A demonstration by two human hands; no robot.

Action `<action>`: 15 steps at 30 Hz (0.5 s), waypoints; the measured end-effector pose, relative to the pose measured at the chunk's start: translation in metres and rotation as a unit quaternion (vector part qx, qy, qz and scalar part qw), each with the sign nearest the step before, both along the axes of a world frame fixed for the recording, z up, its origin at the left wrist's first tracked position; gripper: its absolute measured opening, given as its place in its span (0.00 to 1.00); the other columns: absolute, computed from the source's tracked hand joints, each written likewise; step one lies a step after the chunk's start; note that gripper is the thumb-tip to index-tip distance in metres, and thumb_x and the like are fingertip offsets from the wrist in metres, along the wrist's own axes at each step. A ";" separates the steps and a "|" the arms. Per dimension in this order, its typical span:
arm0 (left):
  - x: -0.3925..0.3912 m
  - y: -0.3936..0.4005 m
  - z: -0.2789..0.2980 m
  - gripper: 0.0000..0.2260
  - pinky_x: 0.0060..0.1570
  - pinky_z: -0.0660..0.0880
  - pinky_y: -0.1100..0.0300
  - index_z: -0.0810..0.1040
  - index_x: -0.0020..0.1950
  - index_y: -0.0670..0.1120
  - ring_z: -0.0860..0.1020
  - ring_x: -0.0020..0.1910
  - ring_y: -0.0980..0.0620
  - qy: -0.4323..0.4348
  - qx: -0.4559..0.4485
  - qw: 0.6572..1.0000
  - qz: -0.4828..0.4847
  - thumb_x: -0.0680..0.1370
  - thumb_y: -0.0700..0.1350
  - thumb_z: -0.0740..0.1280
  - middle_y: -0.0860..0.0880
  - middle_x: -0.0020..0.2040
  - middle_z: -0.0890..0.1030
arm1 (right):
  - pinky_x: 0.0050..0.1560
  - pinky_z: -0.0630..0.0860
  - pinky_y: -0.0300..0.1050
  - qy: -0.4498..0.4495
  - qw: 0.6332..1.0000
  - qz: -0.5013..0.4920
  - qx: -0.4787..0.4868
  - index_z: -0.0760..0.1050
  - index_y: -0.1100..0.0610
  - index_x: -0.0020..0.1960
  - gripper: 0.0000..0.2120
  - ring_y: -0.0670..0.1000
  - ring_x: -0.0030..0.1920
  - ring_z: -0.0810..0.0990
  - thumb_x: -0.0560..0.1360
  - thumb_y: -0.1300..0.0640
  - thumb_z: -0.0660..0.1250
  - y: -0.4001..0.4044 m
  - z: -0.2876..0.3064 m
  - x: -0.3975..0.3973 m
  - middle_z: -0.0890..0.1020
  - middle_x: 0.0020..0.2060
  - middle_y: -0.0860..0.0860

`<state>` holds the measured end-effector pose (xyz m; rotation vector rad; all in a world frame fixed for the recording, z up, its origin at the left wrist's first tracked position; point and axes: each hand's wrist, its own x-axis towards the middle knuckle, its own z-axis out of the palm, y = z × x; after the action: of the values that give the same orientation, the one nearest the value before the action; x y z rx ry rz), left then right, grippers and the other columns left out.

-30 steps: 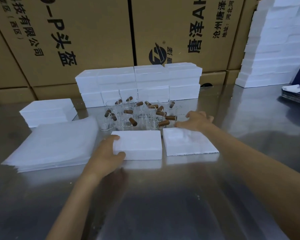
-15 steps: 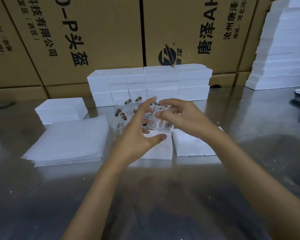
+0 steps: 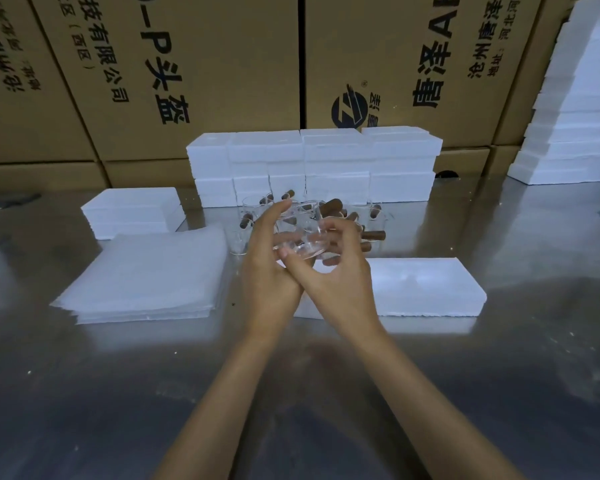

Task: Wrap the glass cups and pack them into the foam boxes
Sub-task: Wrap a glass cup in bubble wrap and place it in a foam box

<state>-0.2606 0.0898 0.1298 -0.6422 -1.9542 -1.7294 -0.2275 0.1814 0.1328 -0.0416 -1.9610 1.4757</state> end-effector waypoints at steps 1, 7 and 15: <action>0.000 -0.001 -0.001 0.30 0.51 0.81 0.64 0.69 0.71 0.62 0.79 0.58 0.62 0.004 -0.005 1.000 0.003 0.76 0.37 0.73 0.59 0.67 0.76 | 0.47 0.71 0.24 0.008 1.000 0.011 -0.025 0.67 0.38 0.57 0.26 0.35 0.53 0.78 0.66 0.43 0.77 -0.003 -0.001 -0.002 0.78 0.50 0.32; 0.000 -0.003 0.001 0.36 0.52 0.74 0.74 0.62 0.65 0.74 0.74 0.62 0.68 0.000 -0.020 0.999 -0.025 0.72 0.45 0.78 0.70 0.66 0.71 | 0.53 0.76 0.34 0.046 0.994 0.042 -0.095 0.69 0.45 0.57 0.27 0.46 0.53 0.82 0.64 0.48 0.78 -0.001 -0.007 0.003 0.82 0.49 0.43; -0.005 -0.004 -0.006 0.28 0.64 0.73 0.61 0.73 0.70 0.58 0.75 0.65 0.58 0.045 -0.104 0.994 0.001 0.74 0.38 0.73 0.62 0.64 0.76 | 0.56 0.79 0.47 -0.071 0.860 0.267 -0.428 0.76 0.62 0.60 0.25 0.57 0.52 0.83 0.71 0.44 0.65 0.018 0.000 0.006 0.83 0.55 0.63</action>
<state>-0.2658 0.0858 0.1240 -0.7759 -2.0867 -1.4795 -0.2216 0.1991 0.1333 0.0098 -1.2969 2.6882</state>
